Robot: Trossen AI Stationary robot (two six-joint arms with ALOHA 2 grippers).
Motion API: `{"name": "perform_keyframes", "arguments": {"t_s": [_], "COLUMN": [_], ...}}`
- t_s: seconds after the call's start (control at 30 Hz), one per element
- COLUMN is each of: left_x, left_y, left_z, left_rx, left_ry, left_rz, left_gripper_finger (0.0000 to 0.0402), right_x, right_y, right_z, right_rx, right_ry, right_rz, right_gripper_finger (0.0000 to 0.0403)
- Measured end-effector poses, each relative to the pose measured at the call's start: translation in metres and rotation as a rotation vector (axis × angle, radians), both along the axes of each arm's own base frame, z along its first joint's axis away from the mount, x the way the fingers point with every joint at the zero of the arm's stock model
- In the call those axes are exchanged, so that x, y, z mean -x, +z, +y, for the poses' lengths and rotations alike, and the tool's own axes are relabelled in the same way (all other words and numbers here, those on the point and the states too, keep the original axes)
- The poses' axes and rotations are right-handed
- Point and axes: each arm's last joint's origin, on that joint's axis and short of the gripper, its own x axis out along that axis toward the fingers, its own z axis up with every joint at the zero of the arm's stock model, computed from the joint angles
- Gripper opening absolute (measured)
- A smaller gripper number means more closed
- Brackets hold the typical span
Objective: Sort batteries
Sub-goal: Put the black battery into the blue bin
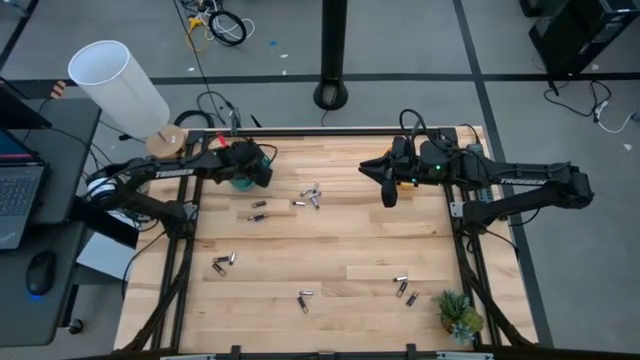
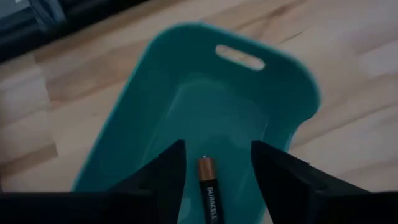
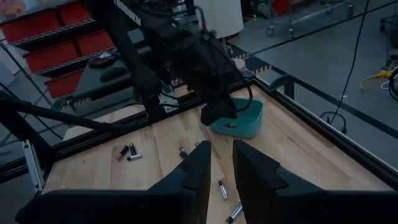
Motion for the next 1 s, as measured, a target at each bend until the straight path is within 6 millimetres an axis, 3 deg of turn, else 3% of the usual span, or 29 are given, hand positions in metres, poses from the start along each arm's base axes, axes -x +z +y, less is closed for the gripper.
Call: {"name": "perform_keyframes", "arguments": {"t_s": [0.13,0.3,0.43,0.63,1.0], "left_x": [-0.005,-0.007,0.008,0.021,0.022], "left_y": [0.027,0.053,0.037,0.016,-0.026], "left_z": [-0.012,-0.053,-0.084,-0.115,-0.125], "left_rx": [-0.055,-0.111,-0.025,-0.016,-0.147], "left_ry": [-0.150,-0.471,-0.561,-0.620,-0.571], "left_rz": [-0.068,-0.177,-0.230,-0.333,-0.408], "left_gripper_finger": [0.0198,0.0172,0.0152,0.0131,0.0142], "right_x": [0.000,0.000,-0.001,0.000,-0.001], "right_y": [0.000,0.001,0.002,0.002,0.001], "right_z": [0.000,0.000,0.000,0.000,0.000], "right_rx": [0.006,0.028,0.038,0.034,-0.001], "right_ry": [0.002,0.007,0.011,0.010,-0.001], "right_rz": [0.002,-0.003,-0.015,-0.015,-0.030], "right_gripper_finger": [0.0077,0.0077,0.0077,0.0077,0.0077]}}
